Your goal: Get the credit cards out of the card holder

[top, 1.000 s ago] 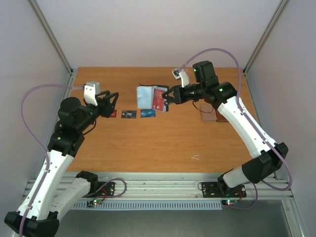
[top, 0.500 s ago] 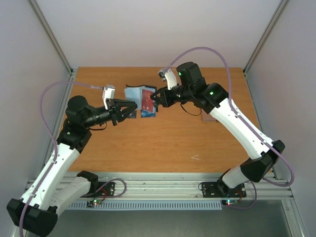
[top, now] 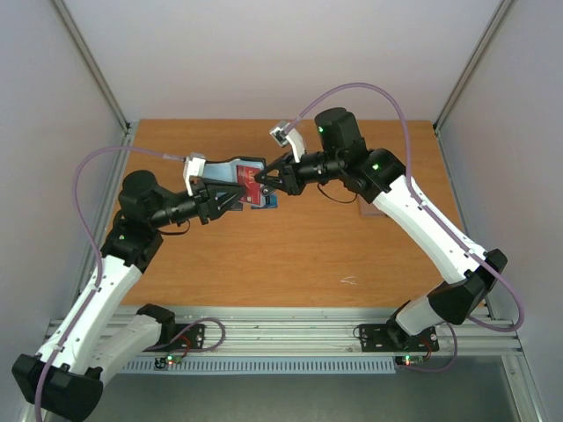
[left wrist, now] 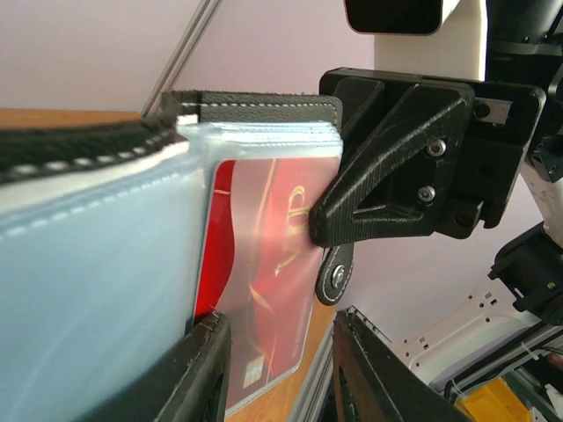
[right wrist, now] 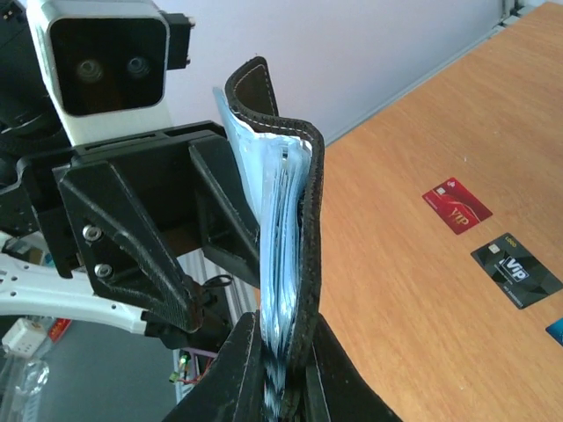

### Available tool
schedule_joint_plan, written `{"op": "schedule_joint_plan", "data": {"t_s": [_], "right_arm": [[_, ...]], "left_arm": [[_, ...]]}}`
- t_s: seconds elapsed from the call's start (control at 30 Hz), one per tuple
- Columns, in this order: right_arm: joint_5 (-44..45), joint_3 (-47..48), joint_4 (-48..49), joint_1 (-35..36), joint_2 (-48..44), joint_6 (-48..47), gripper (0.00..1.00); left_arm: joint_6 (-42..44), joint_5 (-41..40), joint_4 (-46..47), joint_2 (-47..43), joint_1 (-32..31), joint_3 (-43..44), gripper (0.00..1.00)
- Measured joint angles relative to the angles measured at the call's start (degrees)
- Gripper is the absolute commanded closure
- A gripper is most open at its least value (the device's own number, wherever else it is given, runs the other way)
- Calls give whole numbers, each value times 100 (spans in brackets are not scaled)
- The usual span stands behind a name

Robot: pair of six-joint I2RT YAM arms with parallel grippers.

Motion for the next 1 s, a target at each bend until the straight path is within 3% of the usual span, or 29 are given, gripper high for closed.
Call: {"op": "schedule_joint_plan", "data": {"t_s": [1.0], "right_arm": [[-765,-74,-55,-66,-195,-597,99]], "left_arm": [[-48,463,173,-107,179,52,61]]}}
